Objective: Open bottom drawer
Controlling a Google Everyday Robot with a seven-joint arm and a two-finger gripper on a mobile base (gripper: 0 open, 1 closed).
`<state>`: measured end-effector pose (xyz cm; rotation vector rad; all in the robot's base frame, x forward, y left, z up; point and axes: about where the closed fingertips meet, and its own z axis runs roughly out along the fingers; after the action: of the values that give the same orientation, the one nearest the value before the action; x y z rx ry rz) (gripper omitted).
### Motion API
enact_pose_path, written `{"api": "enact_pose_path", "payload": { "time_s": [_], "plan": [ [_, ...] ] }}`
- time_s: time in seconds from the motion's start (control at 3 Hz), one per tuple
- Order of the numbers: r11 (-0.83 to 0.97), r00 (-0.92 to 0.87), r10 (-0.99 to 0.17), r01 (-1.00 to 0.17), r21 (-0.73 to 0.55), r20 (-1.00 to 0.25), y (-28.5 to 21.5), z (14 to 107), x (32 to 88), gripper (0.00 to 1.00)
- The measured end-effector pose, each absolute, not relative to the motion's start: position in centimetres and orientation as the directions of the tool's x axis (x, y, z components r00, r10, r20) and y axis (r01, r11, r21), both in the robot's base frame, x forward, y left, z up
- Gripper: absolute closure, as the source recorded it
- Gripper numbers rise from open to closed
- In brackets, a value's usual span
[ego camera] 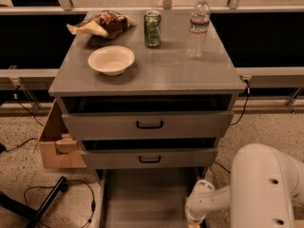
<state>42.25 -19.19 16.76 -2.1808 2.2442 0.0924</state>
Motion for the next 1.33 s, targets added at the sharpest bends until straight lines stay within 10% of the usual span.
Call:
{"api": "enact_pose_path", "payload": {
  "time_s": [0.67,1.33],
  "plan": [
    [0.028,-0.030,-0.998,-0.999,0.035,-0.049,-19.3,16.8,43.1,0.14],
    [0.020,-0.022,-0.999,-0.999,0.048,-0.036,-18.8,17.9,44.0,0.60]
  ]
}}
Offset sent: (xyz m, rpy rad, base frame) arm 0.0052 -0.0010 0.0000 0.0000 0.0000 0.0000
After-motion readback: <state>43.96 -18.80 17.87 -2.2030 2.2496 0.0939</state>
